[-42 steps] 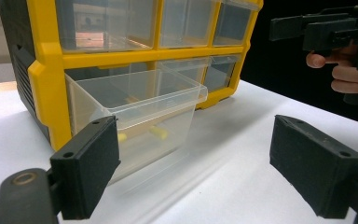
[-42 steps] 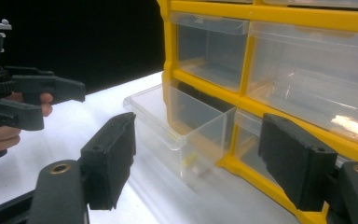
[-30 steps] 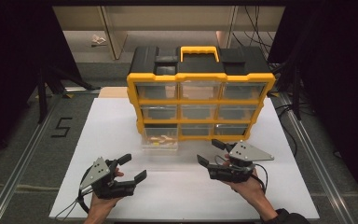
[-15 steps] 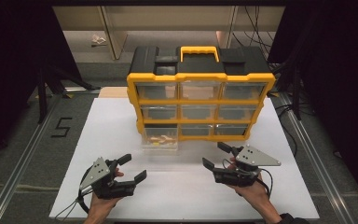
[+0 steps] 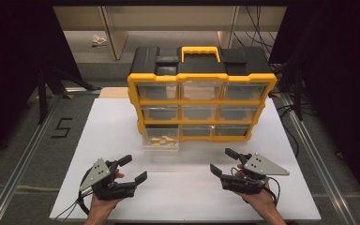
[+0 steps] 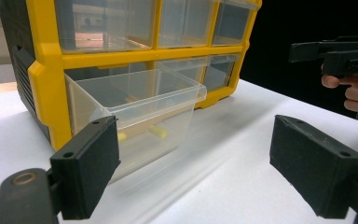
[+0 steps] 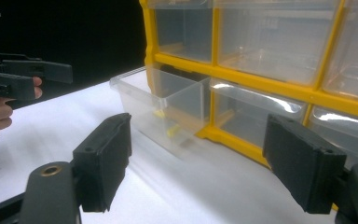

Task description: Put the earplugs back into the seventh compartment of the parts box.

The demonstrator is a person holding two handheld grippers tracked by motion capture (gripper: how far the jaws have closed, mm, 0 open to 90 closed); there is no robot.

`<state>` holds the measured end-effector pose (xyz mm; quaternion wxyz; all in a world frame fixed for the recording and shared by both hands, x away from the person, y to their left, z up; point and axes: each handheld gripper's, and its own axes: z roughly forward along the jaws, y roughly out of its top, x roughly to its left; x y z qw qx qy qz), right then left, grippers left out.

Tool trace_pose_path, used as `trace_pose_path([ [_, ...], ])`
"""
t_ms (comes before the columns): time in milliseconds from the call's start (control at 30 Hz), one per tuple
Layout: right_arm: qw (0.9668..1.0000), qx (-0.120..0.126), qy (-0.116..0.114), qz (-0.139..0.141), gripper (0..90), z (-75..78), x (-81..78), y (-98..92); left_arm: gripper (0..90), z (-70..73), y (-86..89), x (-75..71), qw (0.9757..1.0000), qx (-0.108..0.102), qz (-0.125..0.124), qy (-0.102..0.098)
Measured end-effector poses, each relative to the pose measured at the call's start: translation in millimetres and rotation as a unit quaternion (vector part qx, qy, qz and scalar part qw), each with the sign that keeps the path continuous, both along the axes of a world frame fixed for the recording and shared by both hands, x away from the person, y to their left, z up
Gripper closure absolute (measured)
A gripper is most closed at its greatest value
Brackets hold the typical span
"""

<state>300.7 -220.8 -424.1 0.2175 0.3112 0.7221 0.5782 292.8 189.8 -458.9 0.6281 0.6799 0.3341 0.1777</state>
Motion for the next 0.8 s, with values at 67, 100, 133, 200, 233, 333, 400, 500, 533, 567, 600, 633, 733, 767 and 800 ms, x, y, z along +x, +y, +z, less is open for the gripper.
trace_pose_path([
  [67, 1.0, 0.0, 0.0, -0.001, 24.6, -0.8, -0.6, -0.7, 15.4, 0.0, -0.1, 0.0, 1.0, 0.0, 0.0, 0.0],
  [100, 1.0, 0.0, 0.0, -0.001, 24.6, -1.5, -1.3, -1.2, 15.4, -0.1, -0.1, 0.0, 1.0, 0.0, 0.0, 0.001],
  [133, 1.0, 0.0, 0.0, -0.001, 24.6, -2.1, -2.1, -1.6, 15.4, -0.1, 0.0, 0.0, 1.0, 0.0, 0.0, 0.001],
  [200, 1.0, -0.006, 0.0, -0.002, 24.6, -3.3, -3.4, -2.2, 15.4, -0.2, -0.1, 0.1, 1.0, 0.001, 0.0, 0.001],
  [233, 1.0, -0.009, -0.002, -0.004, 24.6, -4.6, -4.2, -2.3, 15.4, -0.2, -0.1, 0.1, 1.0, 0.001, 0.0, 0.002],
  [333, 1.0, -0.007, 0.001, -0.005, 24.7, -7.6, -6.3, -3.7, 15.4, -0.2, -0.1, 0.0, 1.0, 0.002, 0.0, 0.001],
  [400, 1.0, -0.007, 0.0, -0.007, 24.8, -9.2, -8.6, -5.3, 15.4, -0.3, -0.1, 0.1, 1.0, 0.002, 0.0, 0.002],
  [500, 0.9999, -0.003, 0.0, -0.011, 24.8, -9.8, -11.7, -8.9, 15.4, -0.4, -0.2, 0.3, 1.0, 0.003, 0.001, 0.003],
  [533, 0.9999, -0.002, -0.002, -0.012, 24.8, -9.8, -12.2, -9.6, 15.4, -0.4, -0.1, 0.5, 1.0, 0.004, 0.001, 0.004],
  [567, 0.9999, 0.0, -0.004, -0.014, 24.9, -9.7, -12.8, -10.6, 15.4, -0.4, 0.1, 0.6, 1.0, 0.004, 0.002, 0.004],
  [600, 0.9999, 0.002, -0.005, -0.015, 25.0, -9.6, -13.0, -11.7, 15.4, -0.4, 0.2, 0.6, 1.0, 0.004, 0.002, 0.003],
  [633, 0.9998, 0.006, -0.006, -0.016, 25.0, -9.6, -13.0, -12.2, 15.4, -0.3, 0.2, 0.6, 1.0, 0.004, 0.002, 0.003],
  [733, 0.9998, 0.006, -0.007, -0.017, 25.1, -10.1, -12.3, -12.4, 15.4, -0.6, -0.1, 0.8, 1.0, 0.005, 0.002, 0.004],
  [767, 0.9998, 0.006, -0.007, -0.017, 25.1, -10.2, -12.3, -12.4, 15.4, -0.5, 0.0, 0.8, 1.0, 0.005, 0.002, 0.003],
  [800, 0.9998, 0.006, -0.007, -0.016, 25.1, -10.2, -12.3, -12.2, 15.4, -0.4, 0.1, 0.7, 1.0, 0.004, 0.002, 0.003],
])
